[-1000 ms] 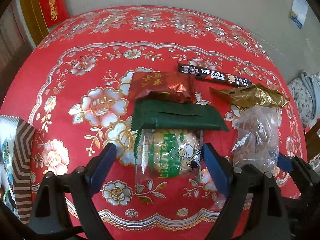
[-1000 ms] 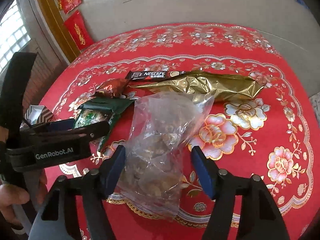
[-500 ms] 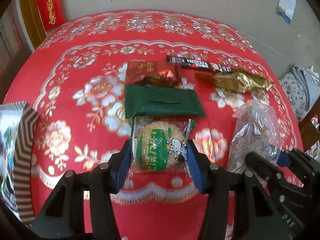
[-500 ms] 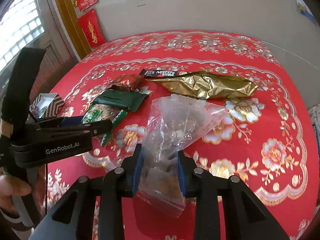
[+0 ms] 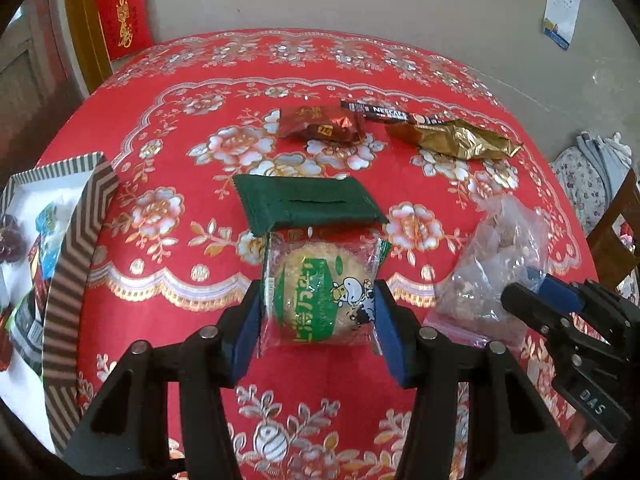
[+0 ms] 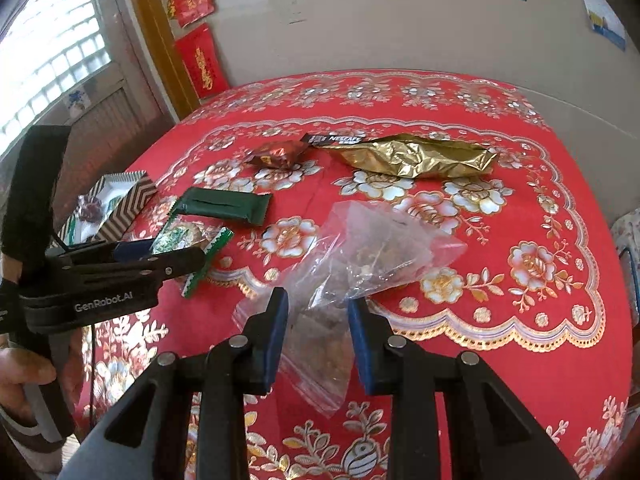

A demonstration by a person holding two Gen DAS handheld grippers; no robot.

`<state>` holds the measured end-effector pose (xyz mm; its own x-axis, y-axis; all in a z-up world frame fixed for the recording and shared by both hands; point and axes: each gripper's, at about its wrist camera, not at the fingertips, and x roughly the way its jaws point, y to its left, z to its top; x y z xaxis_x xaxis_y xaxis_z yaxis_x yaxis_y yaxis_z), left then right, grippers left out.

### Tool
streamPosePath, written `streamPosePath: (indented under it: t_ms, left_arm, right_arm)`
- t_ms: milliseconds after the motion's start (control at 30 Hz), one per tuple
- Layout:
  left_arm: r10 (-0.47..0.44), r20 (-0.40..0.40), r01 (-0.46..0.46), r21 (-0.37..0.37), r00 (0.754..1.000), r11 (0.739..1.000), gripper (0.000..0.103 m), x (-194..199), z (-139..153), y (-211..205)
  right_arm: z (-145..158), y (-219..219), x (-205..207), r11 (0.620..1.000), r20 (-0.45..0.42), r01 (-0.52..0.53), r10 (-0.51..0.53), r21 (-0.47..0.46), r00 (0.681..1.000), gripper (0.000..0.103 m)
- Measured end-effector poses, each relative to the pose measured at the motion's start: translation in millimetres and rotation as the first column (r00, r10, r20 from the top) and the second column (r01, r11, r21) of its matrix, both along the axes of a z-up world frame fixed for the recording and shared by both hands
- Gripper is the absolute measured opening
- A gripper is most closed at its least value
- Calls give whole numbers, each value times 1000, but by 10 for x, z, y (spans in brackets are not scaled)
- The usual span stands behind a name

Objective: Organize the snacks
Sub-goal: 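Carry both packs over the white tray and open both tools to release them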

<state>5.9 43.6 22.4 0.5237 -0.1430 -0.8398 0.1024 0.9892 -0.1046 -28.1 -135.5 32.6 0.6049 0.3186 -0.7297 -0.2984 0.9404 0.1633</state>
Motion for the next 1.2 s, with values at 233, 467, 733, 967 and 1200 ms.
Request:
streamPosePath:
  t_ms: [233,467,733,967,1200]
  left_arm:
    - [8,4,-8,2,1000,1000,55,-67,2,39]
    - [-5,-18,4,-11,1000,1000,55,-80,-67,68]
    - [-8,-7,8,-32,1000,999,55,-292,-14,175]
    - [-18,31,19,-41,999,999,55,-513,143,206]
    - [-15,45,17,-38,999,999,55,-567,182,197]
  right_arm:
    - [-36,-60,55,996,-39,30,-27,88,999,38]
    - [-98,176,142,1000,-34,-3,4,23,999,41]
    - [-71,233,-10,995,7,-88,88,-57,996,21]
    - [99,129,-263,997,62,-80,81,-19,995,21]
    - [225,192,-369,996,101,-85,87,-27,991,21]
